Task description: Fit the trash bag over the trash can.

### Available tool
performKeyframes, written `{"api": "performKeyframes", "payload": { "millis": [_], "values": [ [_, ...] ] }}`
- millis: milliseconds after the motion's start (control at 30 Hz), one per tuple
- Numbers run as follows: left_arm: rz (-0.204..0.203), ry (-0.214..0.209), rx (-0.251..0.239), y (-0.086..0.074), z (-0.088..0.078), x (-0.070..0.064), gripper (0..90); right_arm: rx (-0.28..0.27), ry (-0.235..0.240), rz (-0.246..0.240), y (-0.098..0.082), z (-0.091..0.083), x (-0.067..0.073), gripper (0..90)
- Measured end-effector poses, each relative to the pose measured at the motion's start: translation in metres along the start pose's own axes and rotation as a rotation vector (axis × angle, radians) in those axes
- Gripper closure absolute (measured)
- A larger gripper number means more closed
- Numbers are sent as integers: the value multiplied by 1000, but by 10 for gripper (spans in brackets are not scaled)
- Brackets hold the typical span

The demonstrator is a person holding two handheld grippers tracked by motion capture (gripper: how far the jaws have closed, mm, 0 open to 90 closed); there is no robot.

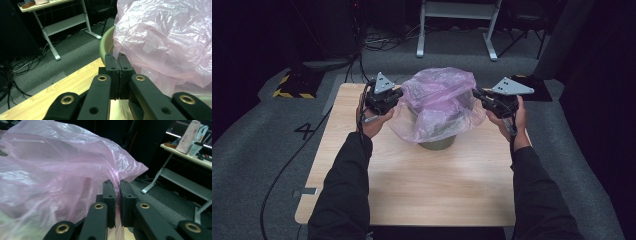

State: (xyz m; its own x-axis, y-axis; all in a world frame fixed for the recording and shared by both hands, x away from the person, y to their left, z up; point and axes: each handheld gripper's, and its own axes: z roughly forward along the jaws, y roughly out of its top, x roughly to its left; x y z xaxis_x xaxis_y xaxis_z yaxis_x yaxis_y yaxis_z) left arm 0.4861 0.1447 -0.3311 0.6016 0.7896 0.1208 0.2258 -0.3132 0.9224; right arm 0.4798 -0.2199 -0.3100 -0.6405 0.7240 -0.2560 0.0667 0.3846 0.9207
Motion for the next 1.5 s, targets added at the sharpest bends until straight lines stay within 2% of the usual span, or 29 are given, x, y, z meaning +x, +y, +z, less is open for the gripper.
{"api": "performKeyframes", "payload": {
  "millis": [67,133,267,467,600,867,1033,1100,1233,1300,1433,1500],
  "values": [
    [-4,8,7,0,4,1,893,4,-7,27,-2,6,-4,876],
    [-30,10,11,-1,9,5,891,18,-16,49,-4,13,-8,883],
    [-30,29,36,-3,18,7,891,52,-33,94,-8,25,-15,893],
    [-64,40,69,-10,31,11,893,82,-49,175,-18,38,-26,894],
    [-79,46,89,-13,39,12,897,131,-65,199,-28,48,-28,896],
    [-132,59,111,-22,53,17,897,172,-83,245,-46,60,-33,898],
    [-161,40,123,-27,60,16,897,208,-50,274,-57,68,-31,899],
    [-175,33,118,-29,61,15,897,204,-31,284,-60,70,-30,900],
    [-170,14,109,-31,59,13,897,201,8,290,-62,70,-26,900],
    [-165,-4,99,-34,56,12,898,199,17,281,-63,68,-24,900],
    [-164,-37,89,-37,52,10,898,178,54,303,-67,65,-22,900],
    [-155,-52,86,-37,49,8,898,174,68,297,-68,64,-19,900]
  ]
}}
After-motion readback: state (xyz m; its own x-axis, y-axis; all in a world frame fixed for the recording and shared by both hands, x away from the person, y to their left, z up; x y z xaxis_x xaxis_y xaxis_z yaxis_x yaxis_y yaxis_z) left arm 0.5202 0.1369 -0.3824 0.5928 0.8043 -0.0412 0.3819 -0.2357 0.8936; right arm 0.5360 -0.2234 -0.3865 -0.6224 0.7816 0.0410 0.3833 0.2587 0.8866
